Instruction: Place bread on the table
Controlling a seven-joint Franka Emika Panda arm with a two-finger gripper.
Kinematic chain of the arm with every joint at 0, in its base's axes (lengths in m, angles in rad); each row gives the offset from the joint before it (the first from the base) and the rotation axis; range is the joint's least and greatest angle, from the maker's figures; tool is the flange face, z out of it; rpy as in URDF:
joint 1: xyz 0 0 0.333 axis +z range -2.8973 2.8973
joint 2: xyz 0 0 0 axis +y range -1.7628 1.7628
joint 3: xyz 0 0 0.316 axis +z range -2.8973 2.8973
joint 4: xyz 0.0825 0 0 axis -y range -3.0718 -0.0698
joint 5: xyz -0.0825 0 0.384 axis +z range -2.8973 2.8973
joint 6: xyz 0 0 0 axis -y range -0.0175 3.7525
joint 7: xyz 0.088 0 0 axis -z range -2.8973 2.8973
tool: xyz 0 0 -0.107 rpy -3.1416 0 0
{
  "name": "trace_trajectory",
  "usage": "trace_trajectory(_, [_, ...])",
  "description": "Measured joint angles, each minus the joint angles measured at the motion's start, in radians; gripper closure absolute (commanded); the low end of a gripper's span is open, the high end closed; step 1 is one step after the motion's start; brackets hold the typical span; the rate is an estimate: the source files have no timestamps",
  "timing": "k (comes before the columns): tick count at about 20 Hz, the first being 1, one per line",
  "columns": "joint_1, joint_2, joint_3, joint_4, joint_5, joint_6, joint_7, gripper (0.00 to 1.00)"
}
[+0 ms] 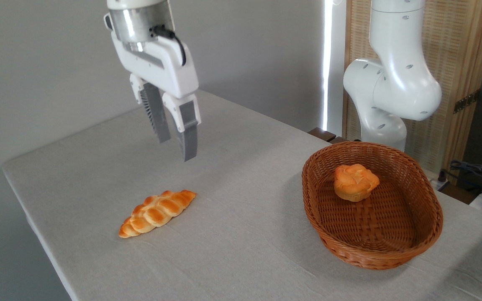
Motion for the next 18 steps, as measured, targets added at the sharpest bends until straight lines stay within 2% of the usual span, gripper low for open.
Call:
trace_trajectory(3, [0.021,-0.004,0.0,0.038,0.0,-0.051,0.032,0.0])
trace_trajectory(12, [0.027,-0.004,0.023,0.046,0.0,-0.056,0.034,0.0])
trace_trajectory(18, [0.027,-0.004,0.024,0.046,-0.001,-0.034,-0.03,0.0])
